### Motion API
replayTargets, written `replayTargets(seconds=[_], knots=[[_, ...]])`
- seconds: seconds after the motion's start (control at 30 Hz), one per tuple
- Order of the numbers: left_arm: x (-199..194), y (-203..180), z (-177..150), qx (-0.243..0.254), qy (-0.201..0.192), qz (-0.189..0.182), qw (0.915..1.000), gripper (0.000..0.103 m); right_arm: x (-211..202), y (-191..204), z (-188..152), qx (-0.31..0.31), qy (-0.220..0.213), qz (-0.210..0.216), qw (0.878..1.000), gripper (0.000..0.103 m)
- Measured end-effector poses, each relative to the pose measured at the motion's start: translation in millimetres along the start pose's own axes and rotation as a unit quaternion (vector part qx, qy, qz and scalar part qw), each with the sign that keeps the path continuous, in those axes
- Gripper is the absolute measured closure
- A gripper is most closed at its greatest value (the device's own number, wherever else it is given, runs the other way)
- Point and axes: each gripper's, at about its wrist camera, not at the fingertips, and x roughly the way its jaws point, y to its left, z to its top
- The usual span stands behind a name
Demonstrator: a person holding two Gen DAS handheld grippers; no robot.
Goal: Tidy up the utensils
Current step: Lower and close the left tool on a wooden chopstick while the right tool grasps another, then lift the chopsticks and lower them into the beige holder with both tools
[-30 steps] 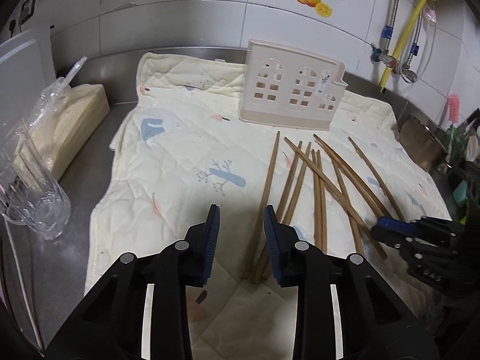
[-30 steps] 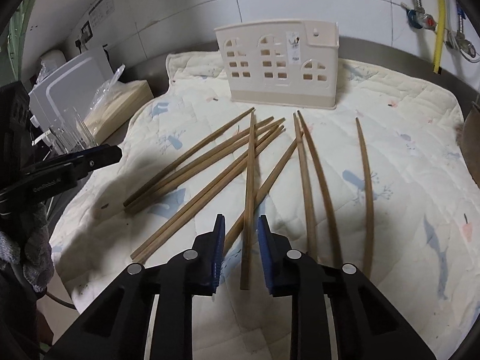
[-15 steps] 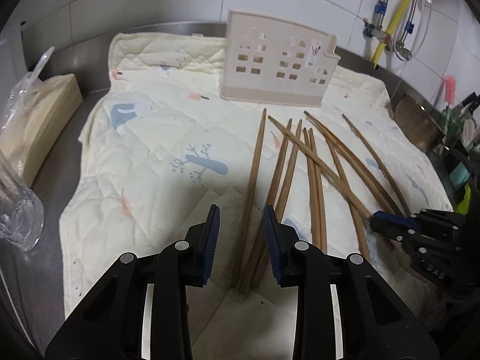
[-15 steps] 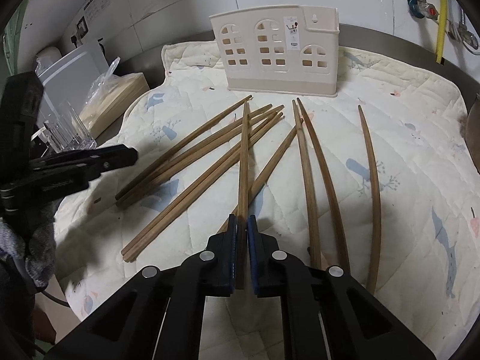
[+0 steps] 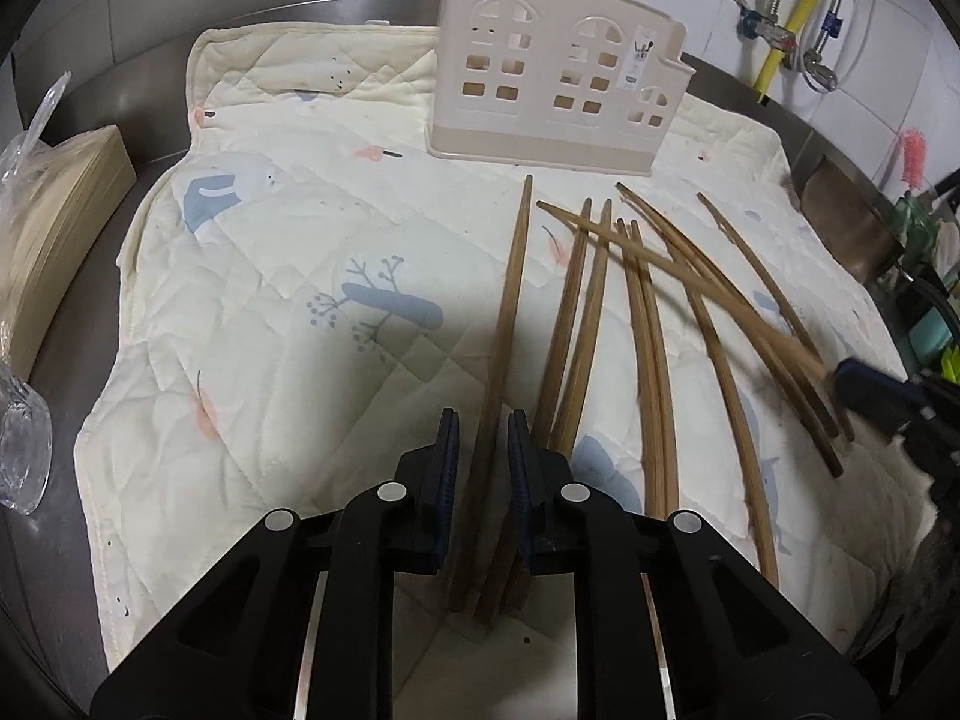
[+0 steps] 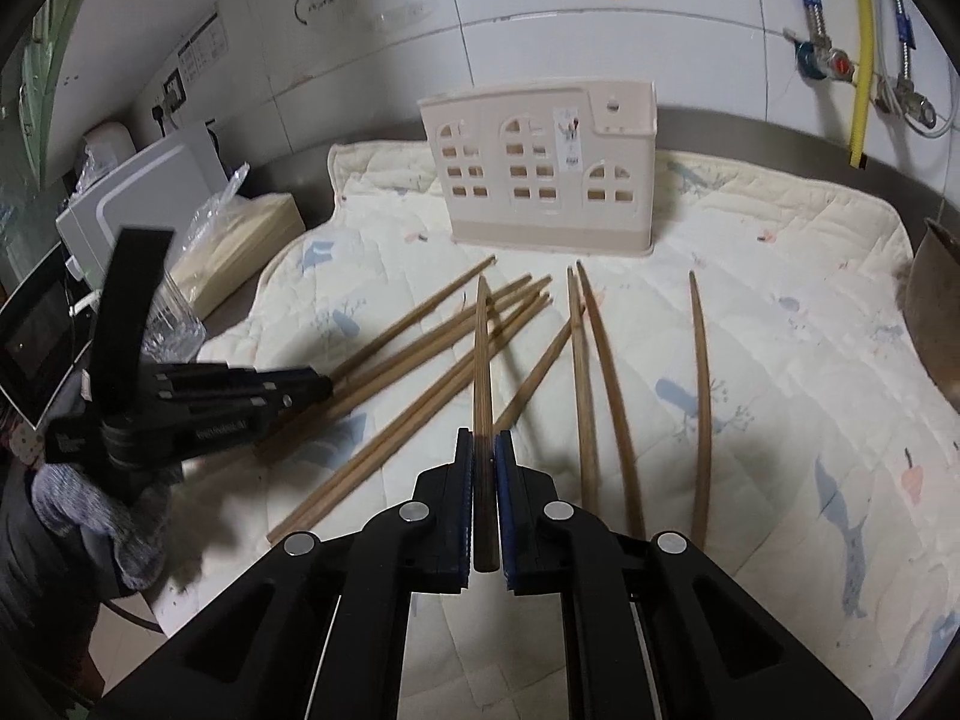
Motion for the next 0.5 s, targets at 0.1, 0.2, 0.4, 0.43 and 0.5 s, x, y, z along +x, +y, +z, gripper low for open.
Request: replayTargets(seconds=[0.1,0.2,0.4,0.43,0.5], knots=[[1.6,0.1,0.2,0.001,-0.001,0.006,1.0,0.094,-7.1,0.4,5.8,-0.003,-0.012,-0.001,1.0,0.096],[-4.0,-0.4,2.3,-0.001,-0.009,0.006,0.9999,0.095,-13.1,0.6,13.3,-0.006,-0.024,-0.002,1.0,0.096],[-31.0,-7.0,12.0,0.01,-0.041,0.001,0.9991,0.097,-23.6,-0.9,32.4,-0.011,-0.044,-0.003,0.999,0.096],[-37.7,-8.5,15.1,0.013,-0.05,0.0,0.9986,0.097,-26.3,-1.2,37.6,-0.014,-0.05,-0.004,0.999,0.096],[-48.9,-11.1,21.0,0.018,-0.065,-0.002,0.9977,0.097,-29.7,-0.3,45.1,-0.019,-0.059,-0.007,0.998,0.096]])
